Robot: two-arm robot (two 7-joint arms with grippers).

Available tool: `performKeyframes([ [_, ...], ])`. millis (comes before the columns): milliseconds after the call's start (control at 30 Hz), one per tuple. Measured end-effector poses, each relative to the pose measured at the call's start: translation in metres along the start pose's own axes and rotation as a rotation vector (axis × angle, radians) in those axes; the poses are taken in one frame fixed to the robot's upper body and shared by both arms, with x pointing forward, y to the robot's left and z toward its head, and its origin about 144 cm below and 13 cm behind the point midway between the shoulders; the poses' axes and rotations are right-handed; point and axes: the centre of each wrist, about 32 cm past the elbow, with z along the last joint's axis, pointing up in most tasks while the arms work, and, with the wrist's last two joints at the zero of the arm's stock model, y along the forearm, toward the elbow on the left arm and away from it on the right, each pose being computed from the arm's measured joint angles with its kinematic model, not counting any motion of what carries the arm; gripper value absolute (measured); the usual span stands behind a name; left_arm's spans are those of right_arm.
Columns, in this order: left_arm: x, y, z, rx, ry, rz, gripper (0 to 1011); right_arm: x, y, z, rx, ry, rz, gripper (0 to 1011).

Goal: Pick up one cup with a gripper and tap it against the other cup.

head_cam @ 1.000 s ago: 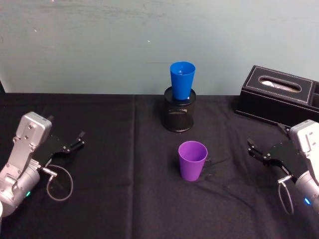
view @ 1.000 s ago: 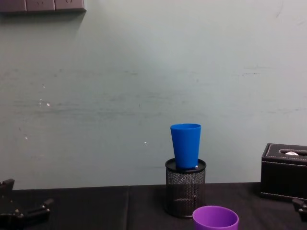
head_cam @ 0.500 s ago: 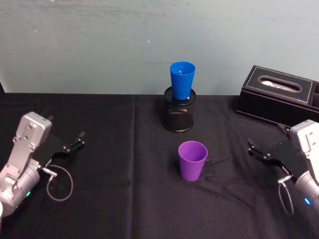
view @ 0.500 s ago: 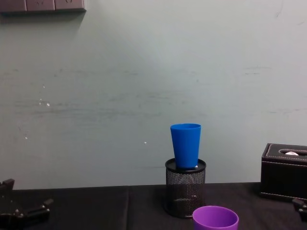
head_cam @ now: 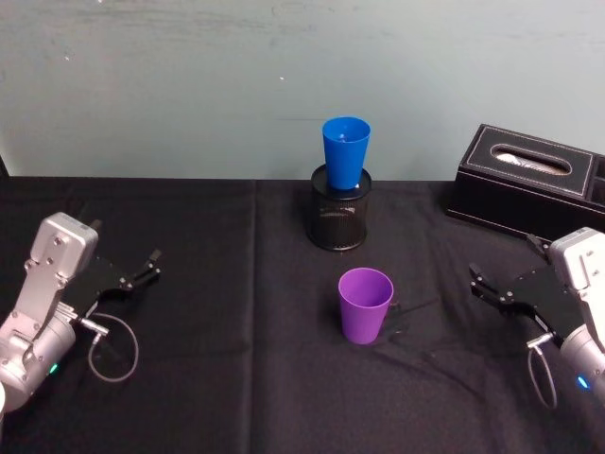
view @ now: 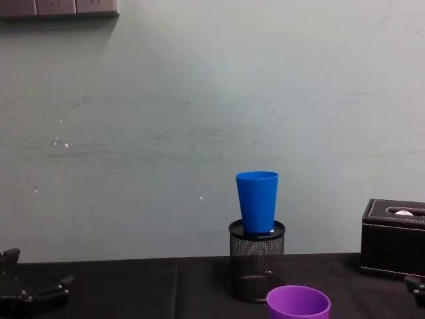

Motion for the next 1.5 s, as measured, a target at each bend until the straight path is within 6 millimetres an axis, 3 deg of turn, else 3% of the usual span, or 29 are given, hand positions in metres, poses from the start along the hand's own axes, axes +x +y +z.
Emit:
performKeyframes([
  [1500,0.0,0.0,0.0,0.0,0.0,0.0,1012,0.0,0.0,0.0,0.0,0.0,0.0,1000],
])
